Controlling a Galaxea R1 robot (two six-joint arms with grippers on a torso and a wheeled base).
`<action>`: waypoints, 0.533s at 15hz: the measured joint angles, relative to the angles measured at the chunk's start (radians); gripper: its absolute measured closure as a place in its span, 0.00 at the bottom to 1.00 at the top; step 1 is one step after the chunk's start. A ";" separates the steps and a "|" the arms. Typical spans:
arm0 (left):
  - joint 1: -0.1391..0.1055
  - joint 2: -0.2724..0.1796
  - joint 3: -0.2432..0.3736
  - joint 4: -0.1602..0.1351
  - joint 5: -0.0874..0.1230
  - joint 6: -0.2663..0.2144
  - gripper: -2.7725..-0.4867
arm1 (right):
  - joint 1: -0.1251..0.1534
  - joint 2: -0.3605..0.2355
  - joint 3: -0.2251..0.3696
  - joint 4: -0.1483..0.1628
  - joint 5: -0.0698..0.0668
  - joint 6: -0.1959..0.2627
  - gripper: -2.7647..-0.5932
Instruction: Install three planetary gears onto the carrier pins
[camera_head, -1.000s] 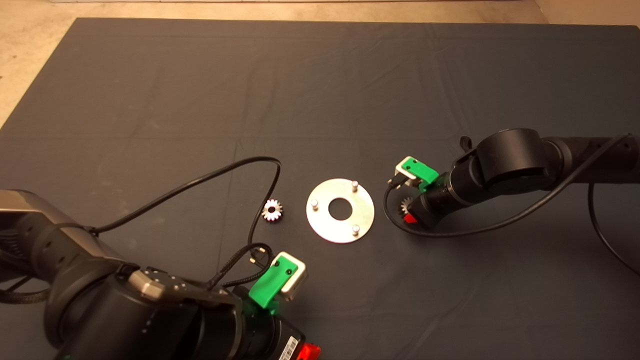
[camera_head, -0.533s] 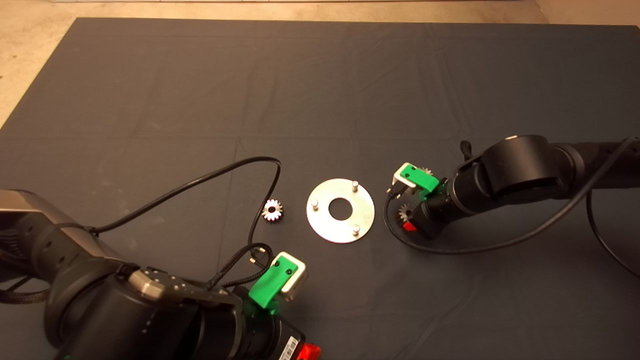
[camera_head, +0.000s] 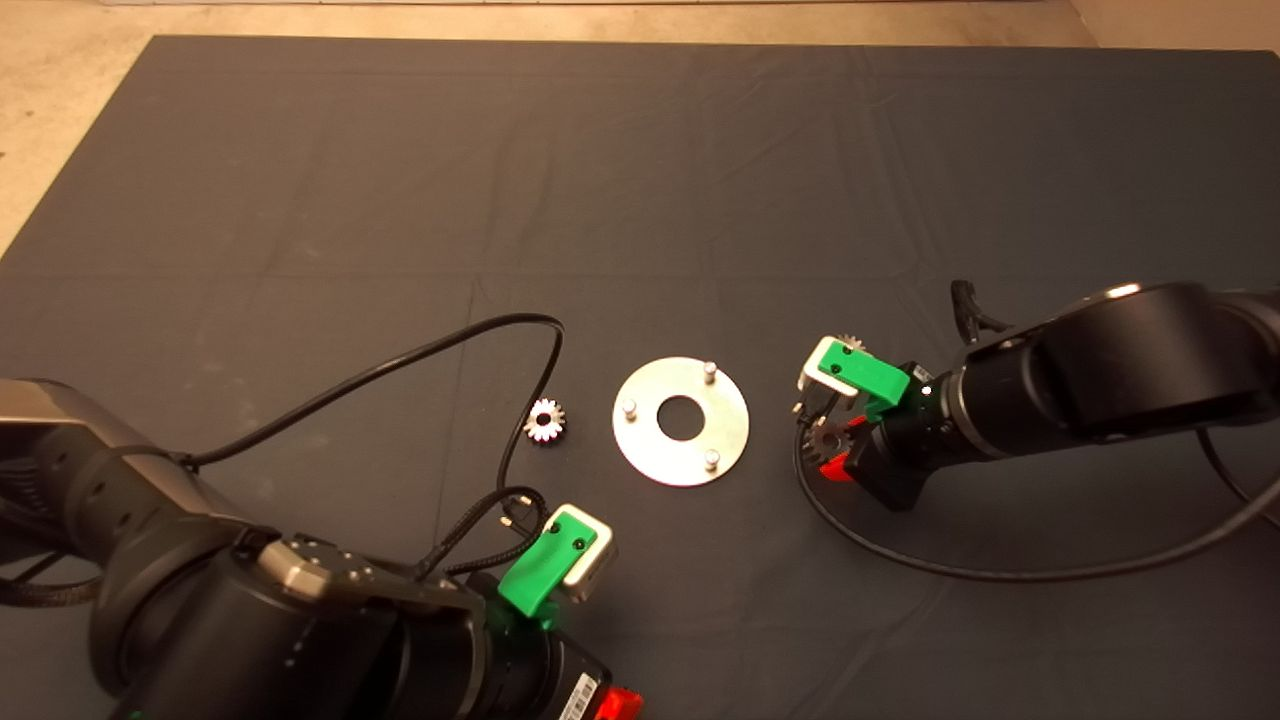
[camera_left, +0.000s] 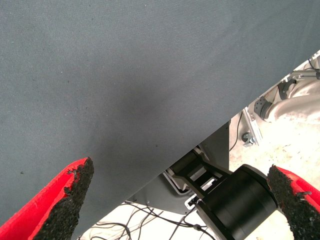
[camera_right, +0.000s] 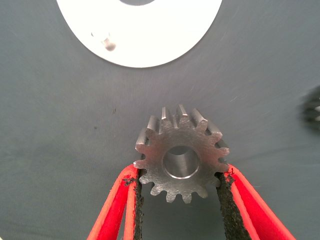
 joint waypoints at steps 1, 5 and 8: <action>0.000 0.000 0.000 0.000 0.000 0.000 0.12 | 0.020 -0.003 0.024 -0.001 -0.002 0.003 0.88; 0.000 0.000 0.000 0.000 0.000 0.000 0.12 | 0.026 0.017 0.073 0.000 -0.003 0.023 0.88; 0.000 0.000 0.000 0.000 0.000 0.000 0.12 | 0.026 0.090 0.072 0.001 -0.013 0.023 0.89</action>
